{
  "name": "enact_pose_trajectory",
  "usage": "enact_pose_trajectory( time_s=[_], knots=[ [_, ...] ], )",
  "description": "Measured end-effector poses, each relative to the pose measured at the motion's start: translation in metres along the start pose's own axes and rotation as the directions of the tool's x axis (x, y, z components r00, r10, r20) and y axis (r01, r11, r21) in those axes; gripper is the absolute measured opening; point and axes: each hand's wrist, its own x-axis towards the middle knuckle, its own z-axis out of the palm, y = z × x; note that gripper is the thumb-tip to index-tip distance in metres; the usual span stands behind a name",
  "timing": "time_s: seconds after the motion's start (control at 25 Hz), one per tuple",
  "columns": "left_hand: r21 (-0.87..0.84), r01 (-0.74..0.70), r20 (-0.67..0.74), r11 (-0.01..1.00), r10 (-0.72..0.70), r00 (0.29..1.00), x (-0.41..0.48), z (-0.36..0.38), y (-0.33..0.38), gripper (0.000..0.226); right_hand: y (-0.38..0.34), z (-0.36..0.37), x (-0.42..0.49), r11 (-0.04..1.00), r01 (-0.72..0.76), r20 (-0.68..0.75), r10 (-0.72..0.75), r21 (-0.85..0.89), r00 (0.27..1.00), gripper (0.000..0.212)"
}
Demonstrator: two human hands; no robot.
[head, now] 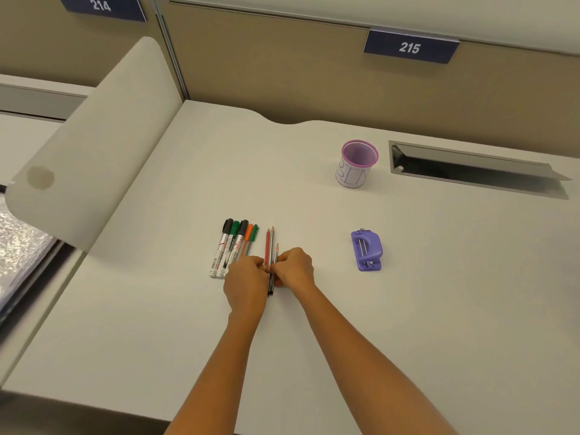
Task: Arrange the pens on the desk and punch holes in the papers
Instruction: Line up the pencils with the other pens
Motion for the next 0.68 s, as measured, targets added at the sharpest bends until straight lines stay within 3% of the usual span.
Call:
enact_pose_trajectory(
  time_s=[0.36,0.68],
  knots=[
    [0.066,-0.128,0.037,0.99,0.126,0.991,-0.004,-0.004,-0.007,0.018,-0.012,0.009,0.0,0.999,0.006,-0.015,-0.005,0.041,1.0,0.007],
    [0.049,-0.204,-0.028,0.978,0.206,0.978,-0.009,-0.01,-0.019,0.025,-0.021,0.023,0.001,0.995,0.025,-0.02,-0.023,0.095,1.0,0.01]
  ],
)
